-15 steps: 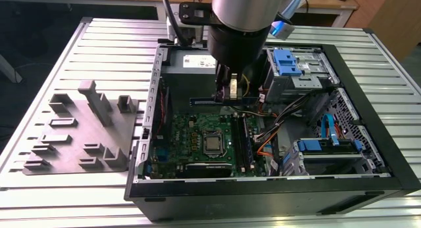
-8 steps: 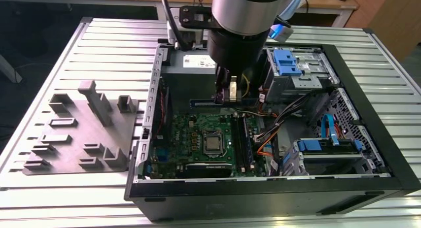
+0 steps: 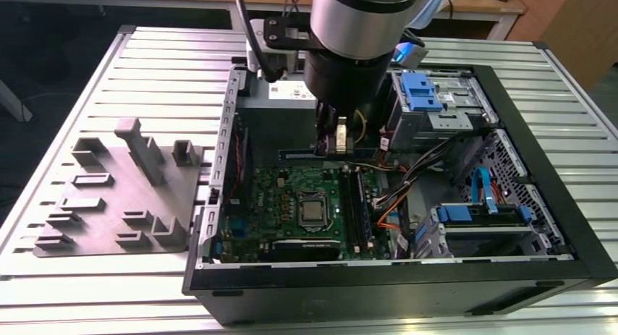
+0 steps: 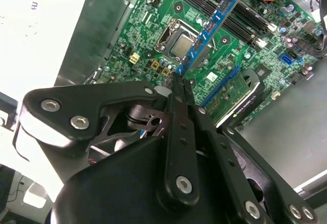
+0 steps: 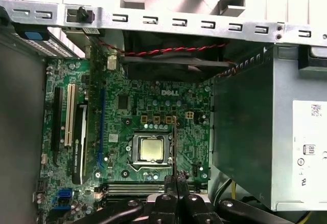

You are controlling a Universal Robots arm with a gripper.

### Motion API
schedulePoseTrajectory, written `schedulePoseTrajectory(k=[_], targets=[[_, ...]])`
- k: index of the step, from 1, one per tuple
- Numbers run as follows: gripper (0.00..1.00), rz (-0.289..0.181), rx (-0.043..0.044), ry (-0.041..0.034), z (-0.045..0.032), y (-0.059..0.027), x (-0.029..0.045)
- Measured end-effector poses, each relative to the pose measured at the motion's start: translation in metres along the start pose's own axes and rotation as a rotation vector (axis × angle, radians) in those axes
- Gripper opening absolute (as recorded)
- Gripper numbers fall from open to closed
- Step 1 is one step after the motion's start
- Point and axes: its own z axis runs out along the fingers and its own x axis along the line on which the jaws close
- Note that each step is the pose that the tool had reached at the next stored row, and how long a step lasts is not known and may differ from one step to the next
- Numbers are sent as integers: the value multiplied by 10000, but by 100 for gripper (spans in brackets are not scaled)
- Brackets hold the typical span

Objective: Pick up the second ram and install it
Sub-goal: 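Pick up the second ram and move it above second insertion slot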

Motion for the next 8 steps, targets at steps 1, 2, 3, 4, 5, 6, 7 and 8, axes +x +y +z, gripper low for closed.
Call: schedulePoseTrajectory(k=[1,2,3,4,5,6,7,8], targets=[[8,0,1,-1,14,-1,1],[8,0,1,-1,27,-2,2],[8,0,1,0,41,-2,4],[8,0,1,-1,56,-3,5],[8,0,0,-1,66,-4,7],[8,1,-2,0,77,-4,7],[8,1,-5,0,88,-5,8],[8,1,-7,1,98,-5,9]])
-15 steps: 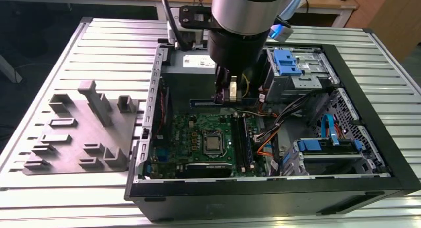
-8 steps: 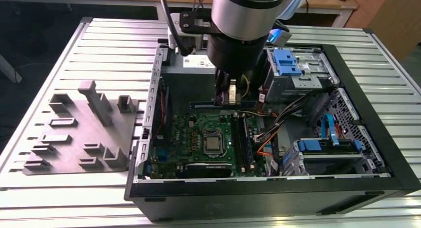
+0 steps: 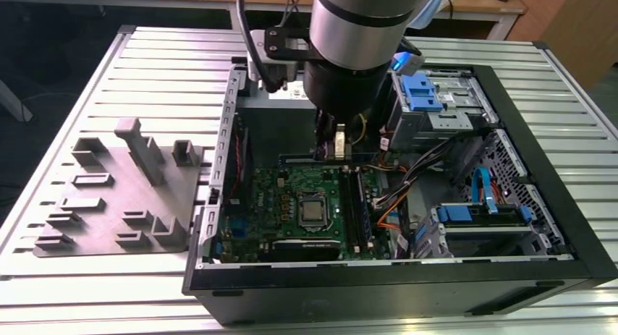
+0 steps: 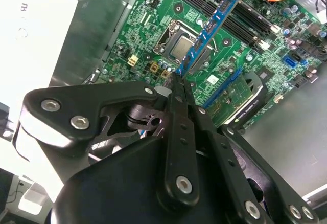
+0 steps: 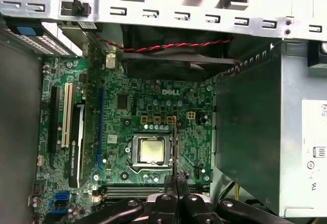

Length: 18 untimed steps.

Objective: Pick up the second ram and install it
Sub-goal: 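Pick up the second ram and move it above second insertion slot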

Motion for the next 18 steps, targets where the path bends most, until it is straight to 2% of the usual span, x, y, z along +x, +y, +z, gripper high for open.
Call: schedulePoseTrajectory(k=[7,18], targets=[[8,2,-20,16,61,-4,6],[8,12,-66,83,92,-5,32]])
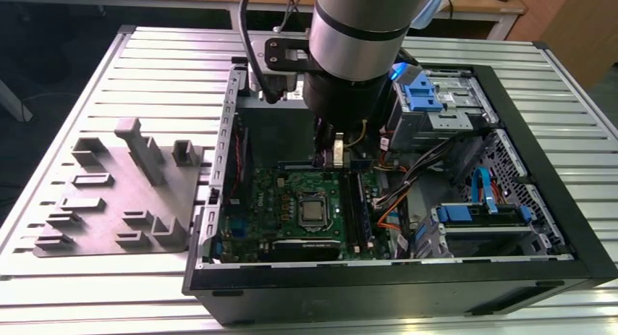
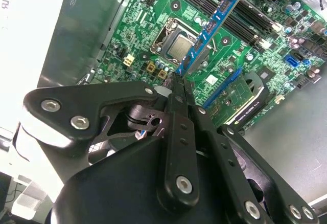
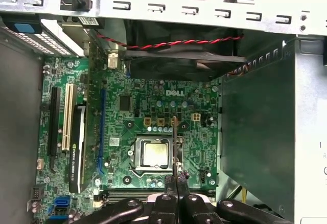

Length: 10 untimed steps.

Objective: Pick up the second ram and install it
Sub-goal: 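Pick up the second ram and move it above second insertion slot, then insert the second ram into the second slot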

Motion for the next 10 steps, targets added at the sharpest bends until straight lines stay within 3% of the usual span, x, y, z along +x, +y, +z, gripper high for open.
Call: schedulePoseTrajectory(k=[10], targets=[[8,-1,1,3,1,0,0]])
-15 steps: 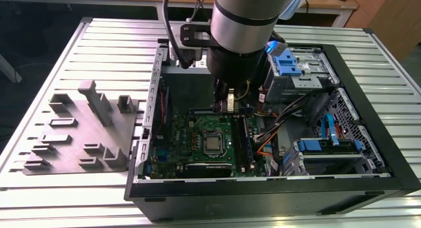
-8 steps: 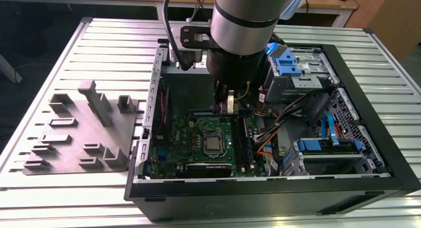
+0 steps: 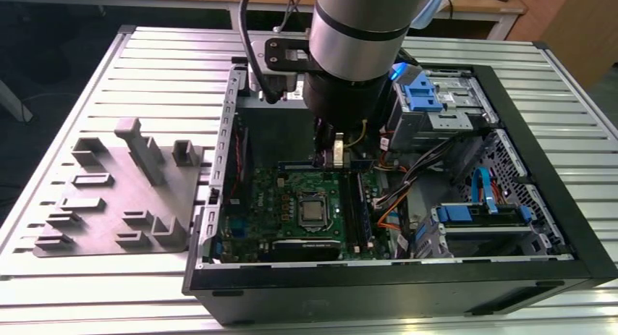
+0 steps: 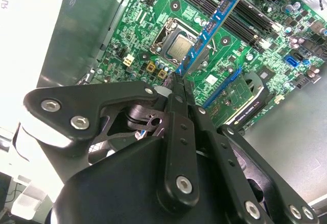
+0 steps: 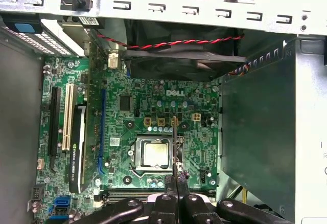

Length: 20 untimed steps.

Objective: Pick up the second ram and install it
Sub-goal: 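Insert the second ram into the second slot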

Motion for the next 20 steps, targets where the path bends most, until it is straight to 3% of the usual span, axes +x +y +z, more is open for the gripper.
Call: schedulePoseTrajectory(k=[6,20], targets=[[8,150,14,-10,1,0,0],[8,2193,193,-143,11,-1,1]])
